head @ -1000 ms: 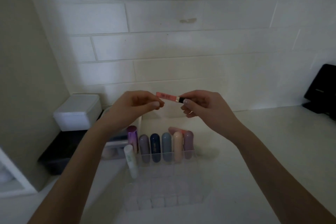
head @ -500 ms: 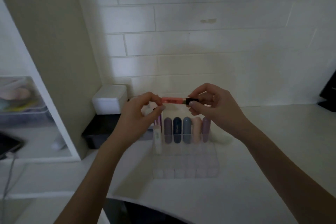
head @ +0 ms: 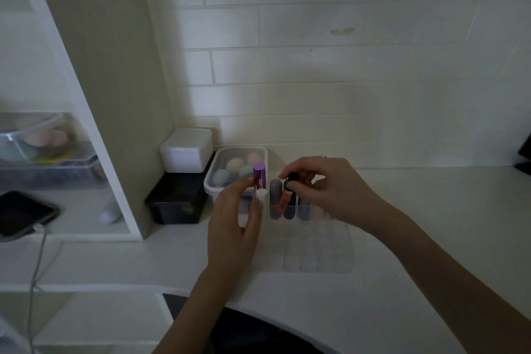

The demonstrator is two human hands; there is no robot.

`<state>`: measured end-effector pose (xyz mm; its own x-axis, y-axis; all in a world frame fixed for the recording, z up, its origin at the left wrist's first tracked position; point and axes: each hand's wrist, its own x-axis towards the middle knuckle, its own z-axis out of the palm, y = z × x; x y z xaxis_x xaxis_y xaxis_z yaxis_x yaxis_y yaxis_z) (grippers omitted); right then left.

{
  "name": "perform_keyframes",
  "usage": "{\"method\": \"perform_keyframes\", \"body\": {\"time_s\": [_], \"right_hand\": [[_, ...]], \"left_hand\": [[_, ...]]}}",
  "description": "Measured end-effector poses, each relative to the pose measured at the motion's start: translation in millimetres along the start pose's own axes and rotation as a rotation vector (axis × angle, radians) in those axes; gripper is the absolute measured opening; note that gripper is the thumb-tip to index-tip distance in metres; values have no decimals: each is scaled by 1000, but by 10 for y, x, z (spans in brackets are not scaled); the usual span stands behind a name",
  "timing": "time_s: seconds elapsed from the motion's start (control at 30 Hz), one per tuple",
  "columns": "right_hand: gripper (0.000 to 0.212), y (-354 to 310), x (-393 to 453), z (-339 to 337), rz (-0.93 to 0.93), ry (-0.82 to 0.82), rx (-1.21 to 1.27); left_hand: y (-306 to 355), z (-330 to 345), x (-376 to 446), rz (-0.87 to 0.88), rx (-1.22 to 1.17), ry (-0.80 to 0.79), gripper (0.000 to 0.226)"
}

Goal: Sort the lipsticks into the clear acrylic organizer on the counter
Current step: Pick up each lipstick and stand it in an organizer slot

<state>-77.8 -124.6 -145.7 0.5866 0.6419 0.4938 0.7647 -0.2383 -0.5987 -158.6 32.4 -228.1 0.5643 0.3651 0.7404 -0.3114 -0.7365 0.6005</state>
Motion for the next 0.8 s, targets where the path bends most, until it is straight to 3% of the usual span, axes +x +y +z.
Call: {"method": "perform_keyframes", "body": {"time_s": [0.13,0.33,0.4,0.5,0.6,0.67,0.8], "right_hand": [[14,9,0,-15,-1,-6,-38],[24,42,-64,212,8,-187,-293],[25,19,-41,147,43,-203,-172],[22,72,27,-112,109,-74,30],[13,273,71,-418,166,140,60],[11,504,78,-553,248,193,0],[20,984,10,-569,439,-53,-202]], "left_hand": [[-36,23,-8,-170,-74,-38,33],[34,17,-13,-188,-82,-36,40],[45,10,-9,-207,-98,-49,36],[26,5,-3,-218,-124,-99,32],[13,2,-7,-224,-147,-139,38],[29,11,-24,-218,-166,-158,40],[68,43,-50,-194,-148,-183,34]]}}
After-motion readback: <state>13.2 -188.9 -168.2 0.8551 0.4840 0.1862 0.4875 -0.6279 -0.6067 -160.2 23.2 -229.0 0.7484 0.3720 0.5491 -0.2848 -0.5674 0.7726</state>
